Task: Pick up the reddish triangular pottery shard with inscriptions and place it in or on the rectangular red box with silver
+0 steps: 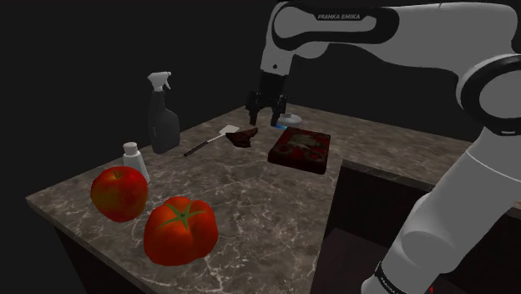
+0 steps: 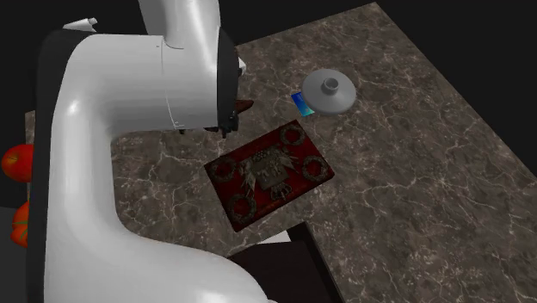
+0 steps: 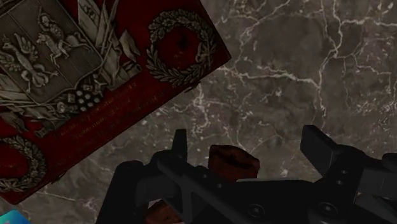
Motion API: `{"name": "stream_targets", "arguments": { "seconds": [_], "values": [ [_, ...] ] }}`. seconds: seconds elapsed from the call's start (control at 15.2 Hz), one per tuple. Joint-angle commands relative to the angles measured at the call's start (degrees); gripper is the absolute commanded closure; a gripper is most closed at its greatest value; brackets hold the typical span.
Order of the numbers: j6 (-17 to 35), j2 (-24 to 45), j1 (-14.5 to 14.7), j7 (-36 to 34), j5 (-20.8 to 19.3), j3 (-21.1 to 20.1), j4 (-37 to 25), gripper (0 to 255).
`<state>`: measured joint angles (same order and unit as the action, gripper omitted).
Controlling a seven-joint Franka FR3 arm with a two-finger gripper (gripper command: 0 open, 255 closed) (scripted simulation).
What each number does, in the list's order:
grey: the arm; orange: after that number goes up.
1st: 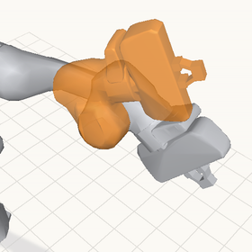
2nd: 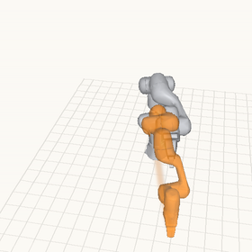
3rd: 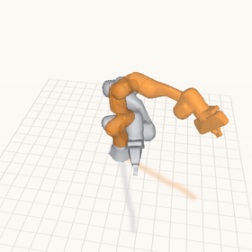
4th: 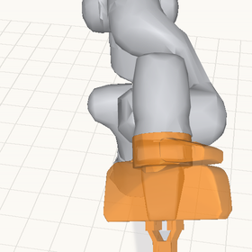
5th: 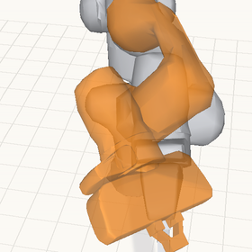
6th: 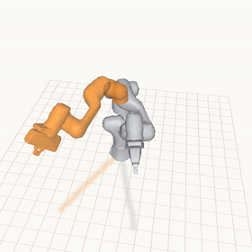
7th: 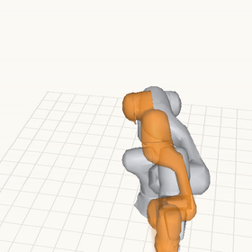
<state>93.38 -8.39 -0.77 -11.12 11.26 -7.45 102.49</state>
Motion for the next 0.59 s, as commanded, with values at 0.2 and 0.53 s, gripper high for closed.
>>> {"name": "stream_targets", "arguments": {
  "seconds": [0.2,0.53],
  "values": [
    [-2.48,12.45,-0.01,-5.62,2.88,-0.10,-14.54,0],
    [-4.14,20.65,0.16,-9.20,4.56,-0.14,-24.39,0]
  ]
}}
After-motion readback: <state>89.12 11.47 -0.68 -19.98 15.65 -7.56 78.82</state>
